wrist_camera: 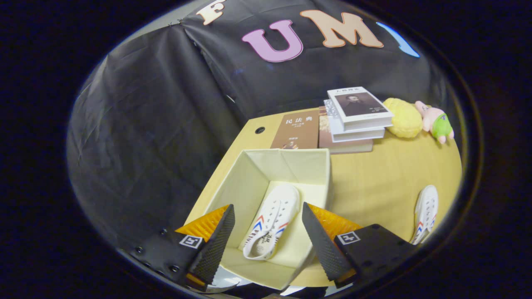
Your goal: Open the storage box then place both shoes into the box .Put the left shoe in first, then the right shoe, with the right side of both shoes facing outward in a uniform manner.
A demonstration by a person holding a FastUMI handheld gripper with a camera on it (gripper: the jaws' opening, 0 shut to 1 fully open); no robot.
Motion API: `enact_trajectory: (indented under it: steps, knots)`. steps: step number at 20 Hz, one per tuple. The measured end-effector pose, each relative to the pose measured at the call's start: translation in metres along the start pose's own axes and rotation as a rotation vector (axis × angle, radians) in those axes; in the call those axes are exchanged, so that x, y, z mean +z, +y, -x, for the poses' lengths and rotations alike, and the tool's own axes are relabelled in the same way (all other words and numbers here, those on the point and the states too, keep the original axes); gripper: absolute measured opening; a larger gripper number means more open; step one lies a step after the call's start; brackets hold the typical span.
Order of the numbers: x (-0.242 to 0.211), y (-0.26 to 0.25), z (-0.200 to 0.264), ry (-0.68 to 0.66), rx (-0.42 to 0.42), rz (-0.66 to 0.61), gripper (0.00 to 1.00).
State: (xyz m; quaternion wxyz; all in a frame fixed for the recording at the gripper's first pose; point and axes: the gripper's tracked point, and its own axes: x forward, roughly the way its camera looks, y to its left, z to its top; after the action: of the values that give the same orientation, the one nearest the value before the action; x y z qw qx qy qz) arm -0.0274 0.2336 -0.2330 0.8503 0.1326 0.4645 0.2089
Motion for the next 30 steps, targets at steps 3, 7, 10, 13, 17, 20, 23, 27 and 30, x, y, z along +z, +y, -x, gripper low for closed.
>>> enact_trajectory:
  steps: [3,7,10,13,17,20,23,27,30]
  knots:
    - [0.011,-0.026,0.024,-0.054,-0.022,0.035,1.0]
    - [0.024,-0.071,0.052,-0.115,-0.104,0.06,1.0]
    - [0.03,-0.108,0.071,-0.143,-0.159,0.053,1.0]
    - [0.027,-0.15,0.09,-0.146,-0.216,0.04,1.0]
    - [0.012,-0.219,0.111,-0.121,-0.332,0.067,1.0]
    - [-0.006,-0.265,0.127,-0.085,-0.404,0.074,1.0]
    - [-0.031,-0.301,0.134,-0.035,-0.442,0.053,1.0]
    - [-0.071,-0.339,0.132,0.057,-0.47,0.029,1.0]
    - [-0.097,-0.361,0.124,0.115,-0.482,0.009,1.0]
